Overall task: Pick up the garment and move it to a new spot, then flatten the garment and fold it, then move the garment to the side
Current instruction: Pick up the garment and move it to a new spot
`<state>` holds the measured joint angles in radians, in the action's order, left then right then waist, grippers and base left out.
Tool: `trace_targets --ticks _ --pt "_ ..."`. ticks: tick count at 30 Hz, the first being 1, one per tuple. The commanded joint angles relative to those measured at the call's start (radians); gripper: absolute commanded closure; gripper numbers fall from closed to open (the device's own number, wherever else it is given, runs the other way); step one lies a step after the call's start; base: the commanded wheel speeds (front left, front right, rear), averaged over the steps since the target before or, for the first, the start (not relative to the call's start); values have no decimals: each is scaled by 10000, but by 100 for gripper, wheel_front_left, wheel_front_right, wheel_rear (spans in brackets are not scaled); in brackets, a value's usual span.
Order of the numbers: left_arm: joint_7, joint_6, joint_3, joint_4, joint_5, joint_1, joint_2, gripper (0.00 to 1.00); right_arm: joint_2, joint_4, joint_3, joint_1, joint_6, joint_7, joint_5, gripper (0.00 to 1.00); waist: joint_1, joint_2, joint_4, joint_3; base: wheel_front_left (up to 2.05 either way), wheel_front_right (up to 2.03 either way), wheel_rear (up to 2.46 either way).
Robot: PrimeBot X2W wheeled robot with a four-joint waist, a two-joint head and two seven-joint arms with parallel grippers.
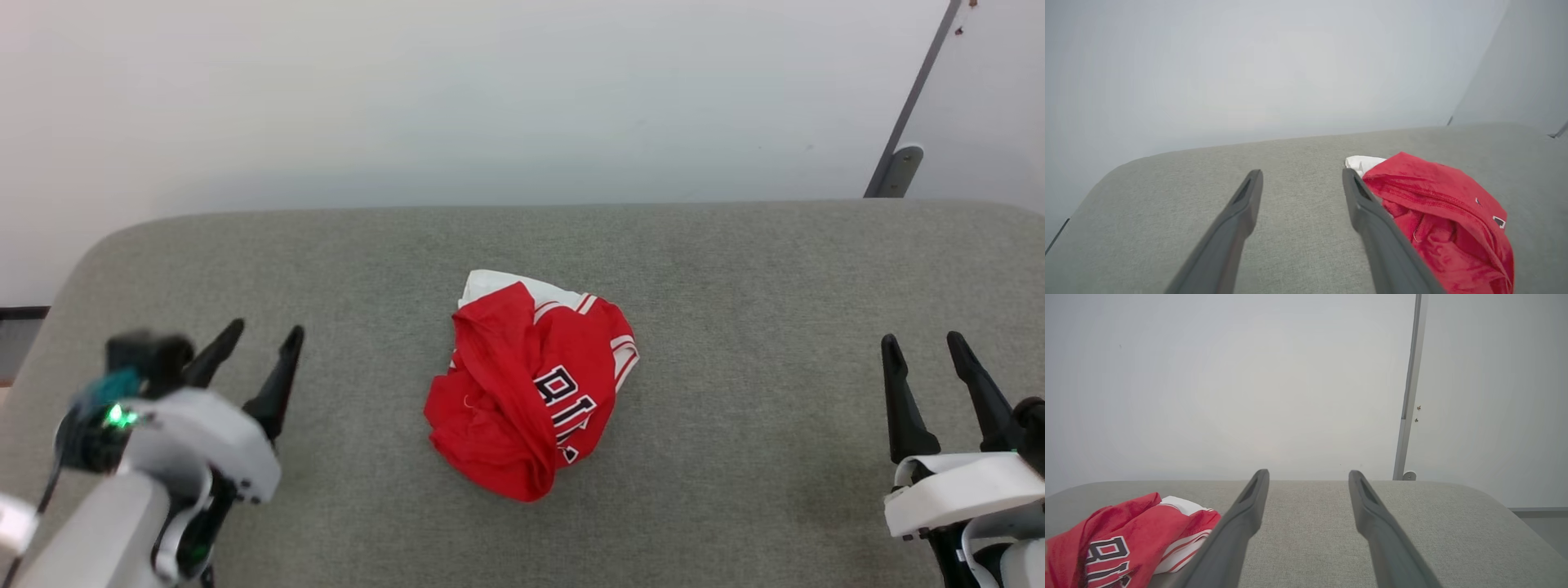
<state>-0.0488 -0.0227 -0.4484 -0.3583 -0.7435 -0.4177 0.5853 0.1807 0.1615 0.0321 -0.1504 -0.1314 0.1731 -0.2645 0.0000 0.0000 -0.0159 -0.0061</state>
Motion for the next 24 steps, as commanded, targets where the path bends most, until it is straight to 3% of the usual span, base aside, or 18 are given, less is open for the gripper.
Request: trace_targets --ticks 1,6,16,24 --pt "-532 91 188 66 -14 363 47 0 52 13 82 164 14 79 28 0 0 0 44 -19 0 0 0" --pt "-1647 157 584 -26 -131 1168 23 0 92 91 195 216 14 214 38 0 0 0 127 -46 0 0 0" --pt "-2139 103 1374 -237 -161 2012 -151 0 100 238 341 282 14 321 128 0 0 0 162 -135 0 0 0" --pt "-2167 122 2537 65 330 2624 -516 0 57 211 403 404 14 358 146 0 0 0 170 -171 0 0 0"
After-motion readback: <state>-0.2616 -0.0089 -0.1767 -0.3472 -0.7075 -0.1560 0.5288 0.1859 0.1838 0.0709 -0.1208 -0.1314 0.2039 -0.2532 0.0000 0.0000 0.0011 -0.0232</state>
